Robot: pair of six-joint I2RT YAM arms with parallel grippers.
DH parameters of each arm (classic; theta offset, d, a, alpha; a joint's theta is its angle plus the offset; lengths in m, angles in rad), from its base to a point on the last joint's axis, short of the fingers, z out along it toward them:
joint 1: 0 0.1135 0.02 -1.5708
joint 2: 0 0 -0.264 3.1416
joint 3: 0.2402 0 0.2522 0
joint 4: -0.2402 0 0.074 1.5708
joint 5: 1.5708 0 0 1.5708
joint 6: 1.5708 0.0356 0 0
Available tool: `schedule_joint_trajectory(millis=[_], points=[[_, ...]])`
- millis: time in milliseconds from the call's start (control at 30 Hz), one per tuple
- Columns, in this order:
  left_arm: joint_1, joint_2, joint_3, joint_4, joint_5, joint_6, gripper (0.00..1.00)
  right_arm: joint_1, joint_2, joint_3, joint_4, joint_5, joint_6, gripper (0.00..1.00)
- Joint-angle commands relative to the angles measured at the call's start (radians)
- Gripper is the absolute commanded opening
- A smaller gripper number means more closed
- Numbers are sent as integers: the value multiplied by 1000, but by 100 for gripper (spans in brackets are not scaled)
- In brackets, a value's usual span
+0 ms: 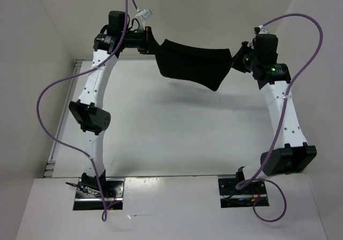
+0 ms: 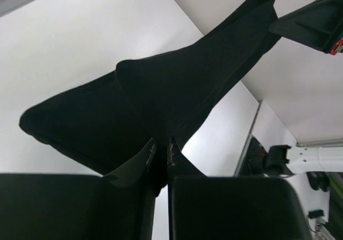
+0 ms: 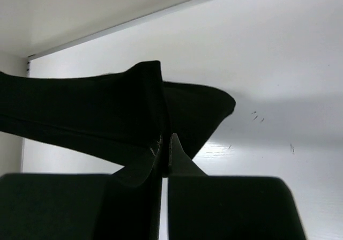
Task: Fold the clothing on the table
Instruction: Flatten the skirt out
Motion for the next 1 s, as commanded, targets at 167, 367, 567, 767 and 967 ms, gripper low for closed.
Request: schedule_joint_trajectory(millis=[167, 367, 567, 767, 967], points=[[8, -528, -471, 183, 32, -10, 17, -4, -288, -76, -69, -76, -57, 0], [17, -803, -920, 305, -98, -50, 23, -4, -317, -141, -130, -87, -34, 0], [26, -639, -1077, 363, -223, -50, 23, -4, -147, -282, 16, -156, -2, 0], [26, -340, -946, 397, -231, -61, 22, -4, 190, -170, 74, 38, 8, 0], [-9, -320, -922, 425, -197, -70, 24, -4, 353, -33, 83, 194, 31, 0]])
